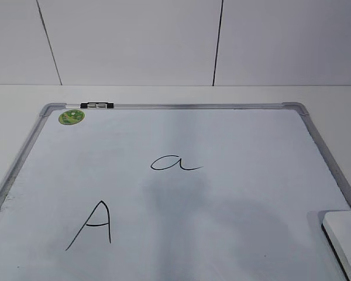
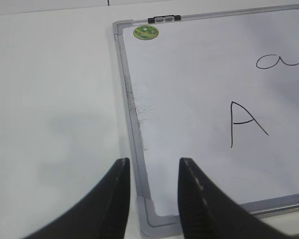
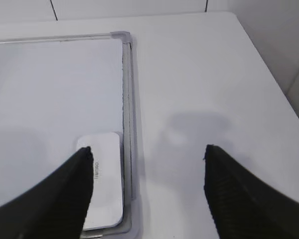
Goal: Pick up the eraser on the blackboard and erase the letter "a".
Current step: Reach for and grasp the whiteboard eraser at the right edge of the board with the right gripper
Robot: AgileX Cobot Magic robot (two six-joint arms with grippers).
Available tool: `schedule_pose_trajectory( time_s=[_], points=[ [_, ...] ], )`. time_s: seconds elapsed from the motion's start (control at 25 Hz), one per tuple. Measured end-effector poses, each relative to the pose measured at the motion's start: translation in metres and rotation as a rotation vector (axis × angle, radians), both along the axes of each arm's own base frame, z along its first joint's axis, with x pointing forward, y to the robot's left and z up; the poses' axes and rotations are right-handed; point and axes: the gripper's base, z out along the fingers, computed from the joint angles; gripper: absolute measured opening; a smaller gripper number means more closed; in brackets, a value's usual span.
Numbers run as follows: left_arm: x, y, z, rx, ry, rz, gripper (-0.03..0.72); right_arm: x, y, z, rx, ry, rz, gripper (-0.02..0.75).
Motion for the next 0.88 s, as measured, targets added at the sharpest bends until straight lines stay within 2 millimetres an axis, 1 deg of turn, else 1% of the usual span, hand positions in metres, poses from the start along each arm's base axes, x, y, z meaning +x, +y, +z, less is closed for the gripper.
schedule_pose_trajectory(
  time_s=[0.12,0.32,0.44,0.64,0.88],
  points=[
    [0.000,0.000,0.000,0.000,0.000,0.000,0.245,0.003,0.001,0.014,0.010,0.002,0.008,0.559],
    [0.000,0.000,0.000,0.000,0.000,0.000,0.245,0.025,0.003,0.031,0.026,0.095,0.019,0.559],
    [0.000,0.000,0.000,0.000,0.000,0.000,0.245,0.043,0.005,0.031,0.053,0.222,0.033,0.559],
    [0.000,0.000,0.000,0.000,0.000,0.000,0.245,0.068,0.009,0.022,0.085,0.462,0.049,0.559],
    [0.000,0.000,0.000,0.000,0.000,0.000,0.245,0.096,0.012,0.012,0.119,0.624,0.070,0.559]
  ],
)
